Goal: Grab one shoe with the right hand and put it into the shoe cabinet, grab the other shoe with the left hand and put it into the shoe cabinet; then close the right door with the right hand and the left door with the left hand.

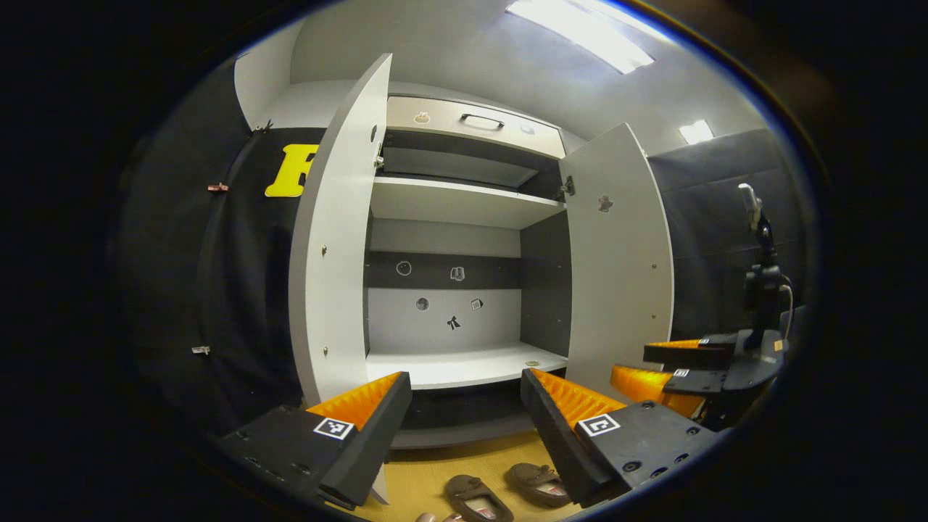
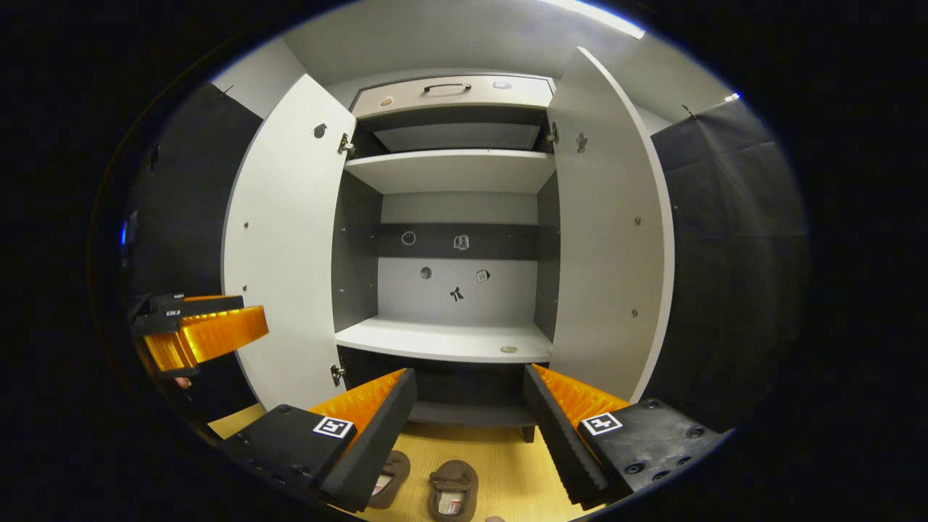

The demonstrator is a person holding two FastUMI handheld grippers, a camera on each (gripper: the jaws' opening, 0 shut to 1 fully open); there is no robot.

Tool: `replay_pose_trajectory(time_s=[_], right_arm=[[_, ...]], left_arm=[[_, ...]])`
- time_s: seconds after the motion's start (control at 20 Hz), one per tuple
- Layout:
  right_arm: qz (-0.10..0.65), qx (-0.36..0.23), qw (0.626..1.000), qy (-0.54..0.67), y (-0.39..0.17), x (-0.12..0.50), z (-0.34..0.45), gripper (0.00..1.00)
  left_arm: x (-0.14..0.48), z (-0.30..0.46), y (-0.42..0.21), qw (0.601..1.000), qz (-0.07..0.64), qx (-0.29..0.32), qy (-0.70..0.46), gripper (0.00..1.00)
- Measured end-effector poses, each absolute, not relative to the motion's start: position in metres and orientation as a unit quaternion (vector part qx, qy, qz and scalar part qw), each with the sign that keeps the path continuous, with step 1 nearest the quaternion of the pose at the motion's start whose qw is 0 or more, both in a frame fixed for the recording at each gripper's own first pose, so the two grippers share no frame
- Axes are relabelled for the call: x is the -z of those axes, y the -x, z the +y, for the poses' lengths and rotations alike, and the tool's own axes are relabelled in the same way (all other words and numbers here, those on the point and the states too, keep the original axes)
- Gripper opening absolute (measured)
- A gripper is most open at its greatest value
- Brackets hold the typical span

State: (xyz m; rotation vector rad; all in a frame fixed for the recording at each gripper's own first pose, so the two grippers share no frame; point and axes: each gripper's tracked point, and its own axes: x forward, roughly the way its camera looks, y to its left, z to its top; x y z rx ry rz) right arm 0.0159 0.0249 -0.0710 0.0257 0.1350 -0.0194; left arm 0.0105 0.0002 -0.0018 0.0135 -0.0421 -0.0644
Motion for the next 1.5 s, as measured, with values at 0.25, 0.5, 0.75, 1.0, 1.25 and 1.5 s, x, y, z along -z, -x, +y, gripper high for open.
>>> replay_pose_trajectory(time_s=[0.25, 0.5, 0.75, 1.0, 1.25, 1.5], right_arm=[[0.132, -0.013, 0.991, -0.02, -0.015, 0.146, 0.038, 0.98], [0.19, -0.022, 0.981, -0.038, -0.012, 0.223, 0.042, 0.98], [0.241, -0.033, 0.967, -0.074, -0.006, 0.289, 0.06, 0.99], [0.278, -0.032, 0.957, -0.081, 0.004, 0.344, 0.069, 0.99], [0.308, -0.032, 0.947, -0.086, 0.013, 0.387, 0.073, 0.92], [0.333, -0.04, 0.937, -0.097, 0.01, 0.416, 0.083, 0.91]], left_arm=[[0.024, 0.005, -0.024, 1.0, -0.015, 0.021, 0.003, 0.96], [0.065, 0.01, -0.038, 1.0, 0.012, -0.008, 0.01, 0.96], [0.102, 0.004, -0.041, 0.999, 0.034, -0.024, 0.021, 0.96], [0.139, 0.004, -0.039, 0.996, 0.06, -0.039, 0.049, 0.96], [0.169, 0.004, -0.042, 0.994, 0.068, -0.041, 0.076, 0.98], [0.196, 0.005, -0.043, 0.994, 0.091, -0.037, 0.057, 0.98]])
